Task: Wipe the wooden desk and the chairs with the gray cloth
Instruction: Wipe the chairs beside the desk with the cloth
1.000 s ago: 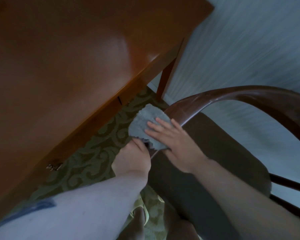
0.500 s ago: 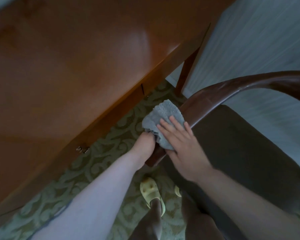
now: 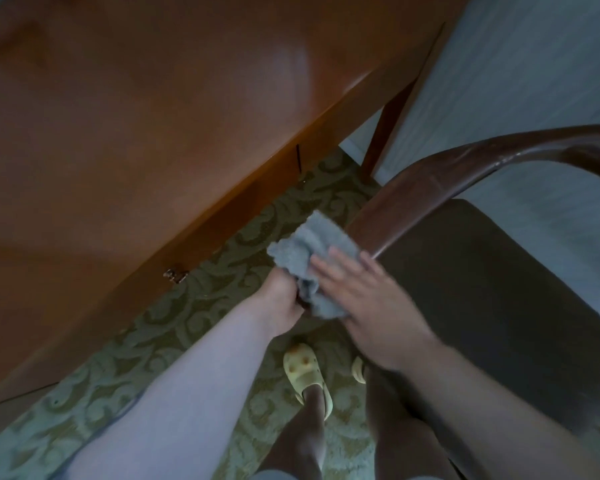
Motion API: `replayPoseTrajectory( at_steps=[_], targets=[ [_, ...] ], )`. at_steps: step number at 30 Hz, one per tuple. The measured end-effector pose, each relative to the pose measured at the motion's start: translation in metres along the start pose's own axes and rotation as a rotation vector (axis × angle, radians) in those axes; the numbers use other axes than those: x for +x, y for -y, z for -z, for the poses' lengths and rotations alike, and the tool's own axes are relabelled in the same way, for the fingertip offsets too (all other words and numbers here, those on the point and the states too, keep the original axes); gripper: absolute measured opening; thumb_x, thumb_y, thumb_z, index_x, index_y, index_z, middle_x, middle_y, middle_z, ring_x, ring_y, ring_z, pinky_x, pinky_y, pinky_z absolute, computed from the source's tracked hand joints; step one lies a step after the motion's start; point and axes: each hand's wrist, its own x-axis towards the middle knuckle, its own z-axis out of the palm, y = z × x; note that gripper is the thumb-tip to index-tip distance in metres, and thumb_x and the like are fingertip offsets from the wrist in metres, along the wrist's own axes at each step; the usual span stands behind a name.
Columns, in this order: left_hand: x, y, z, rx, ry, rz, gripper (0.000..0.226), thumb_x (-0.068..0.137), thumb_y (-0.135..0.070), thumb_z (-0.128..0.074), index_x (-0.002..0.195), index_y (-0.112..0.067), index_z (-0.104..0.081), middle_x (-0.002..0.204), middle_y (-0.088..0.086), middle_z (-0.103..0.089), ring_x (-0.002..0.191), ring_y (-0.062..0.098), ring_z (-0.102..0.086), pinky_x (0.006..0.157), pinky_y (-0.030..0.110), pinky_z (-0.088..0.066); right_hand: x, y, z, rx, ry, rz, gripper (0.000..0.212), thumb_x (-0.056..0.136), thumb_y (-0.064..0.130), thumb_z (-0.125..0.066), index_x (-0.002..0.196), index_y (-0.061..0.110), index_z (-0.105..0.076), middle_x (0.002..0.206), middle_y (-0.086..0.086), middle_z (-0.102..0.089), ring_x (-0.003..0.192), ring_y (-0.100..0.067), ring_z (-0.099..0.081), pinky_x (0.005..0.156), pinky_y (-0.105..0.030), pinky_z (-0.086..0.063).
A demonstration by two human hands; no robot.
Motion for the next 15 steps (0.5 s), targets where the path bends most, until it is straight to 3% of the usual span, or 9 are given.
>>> replayPoseTrajectory(
  at_steps=[3, 5, 9, 12, 15],
  targets=[
    [0.001, -0.006, -0.013, 0.231, -0.026, -0.002, 0.043, 0.094, -0.055, -0.042, 0.115, -0.025, -0.065, 0.110, 0.008, -0.070, 0.103, 0.026, -0.065, 0.098, 0.042, -0.046, 0.012, -0.034, 0.025, 0.060, -0.136, -0.268, 0.070, 0.087, 0.009, -0.057, 0.149, 0.027, -0.030, 0.156, 0.008, -0.025, 0.148, -0.010, -0.007, 0.120, -0.037, 0.004],
    [0.007, -0.011, -0.023, 0.394, -0.057, -0.026, 0.045, 0.096, -0.054, -0.035, 0.111, -0.023, -0.064, 0.111, 0.012, -0.067, 0.103, 0.029, -0.063, 0.100, 0.043, -0.044, 0.020, -0.022, 0.025, 0.110, -0.245, -0.429, 0.063, 0.090, 0.009, -0.053, 0.148, 0.023, -0.035, 0.156, 0.005, -0.029, 0.148, -0.012, -0.009, 0.120, -0.039, 0.002],
    [0.022, -0.017, -0.035, 0.862, -0.199, -0.221, 0.037, 0.104, -0.019, -0.028, 0.126, 0.000, -0.050, 0.129, 0.019, -0.053, 0.116, 0.031, -0.051, 0.095, 0.030, -0.036, 0.006, -0.002, 0.006, 0.154, -0.159, -0.292, 0.059, 0.090, 0.017, -0.041, 0.148, 0.019, -0.034, 0.157, 0.006, -0.023, 0.148, -0.013, -0.009, 0.121, -0.044, -0.006],
    [0.027, -0.022, -0.048, 0.990, -0.327, -0.261, 0.035, 0.104, -0.021, -0.028, 0.123, -0.004, -0.051, 0.124, 0.015, -0.056, 0.110, 0.028, -0.054, 0.092, 0.032, -0.040, -0.003, -0.050, 0.023, 0.016, -0.081, -0.163, 0.067, 0.087, 0.013, -0.049, 0.149, 0.027, -0.027, 0.158, 0.012, -0.018, 0.148, -0.008, -0.004, 0.120, -0.042, 0.004],
    [0.025, -0.038, -0.075, 0.994, -0.349, -0.399, 0.046, 0.105, -0.030, -0.019, 0.115, -0.010, -0.059, 0.112, 0.012, -0.061, 0.095, 0.022, -0.055, 0.085, 0.035, -0.041, 0.007, -0.088, 0.052, -0.004, -0.147, -0.286, 0.073, 0.086, 0.004, -0.057, 0.149, 0.027, -0.030, 0.157, 0.011, -0.022, 0.148, -0.009, -0.007, 0.120, -0.043, 0.005]
  ],
)
